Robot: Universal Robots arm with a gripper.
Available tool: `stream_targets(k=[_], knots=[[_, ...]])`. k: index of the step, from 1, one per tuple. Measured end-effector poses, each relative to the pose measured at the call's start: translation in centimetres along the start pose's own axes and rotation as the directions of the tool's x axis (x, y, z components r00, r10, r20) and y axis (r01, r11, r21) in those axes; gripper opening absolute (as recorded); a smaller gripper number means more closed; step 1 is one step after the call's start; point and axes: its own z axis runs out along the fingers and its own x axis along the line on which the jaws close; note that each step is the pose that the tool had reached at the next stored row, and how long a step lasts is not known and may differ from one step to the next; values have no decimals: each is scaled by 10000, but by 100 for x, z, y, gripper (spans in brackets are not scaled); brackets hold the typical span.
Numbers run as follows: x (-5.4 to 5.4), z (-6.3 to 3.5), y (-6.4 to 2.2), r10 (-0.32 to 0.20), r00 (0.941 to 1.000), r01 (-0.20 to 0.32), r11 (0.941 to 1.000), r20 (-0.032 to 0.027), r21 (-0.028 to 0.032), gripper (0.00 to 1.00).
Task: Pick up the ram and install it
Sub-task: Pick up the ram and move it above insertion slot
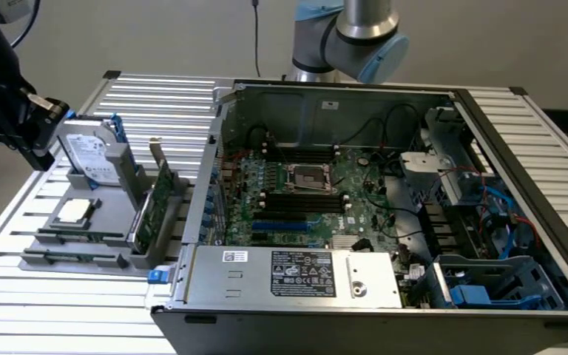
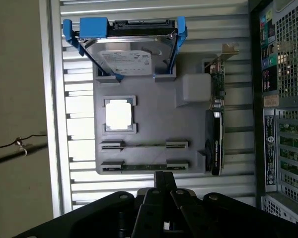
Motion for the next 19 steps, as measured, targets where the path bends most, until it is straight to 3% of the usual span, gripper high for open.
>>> stream_targets(k=[5,10,15,19], knots=[[1,9,-5,-138,9999,139,9999,-37,3,11],[2,13,-5,-1014,9948,1014,9948,-77,5,11],[1,15,-5,-1919,9813,1919,9814,-119,5,11],[1,19,-5,-2629,9647,2629,9648,-153,2,11]])
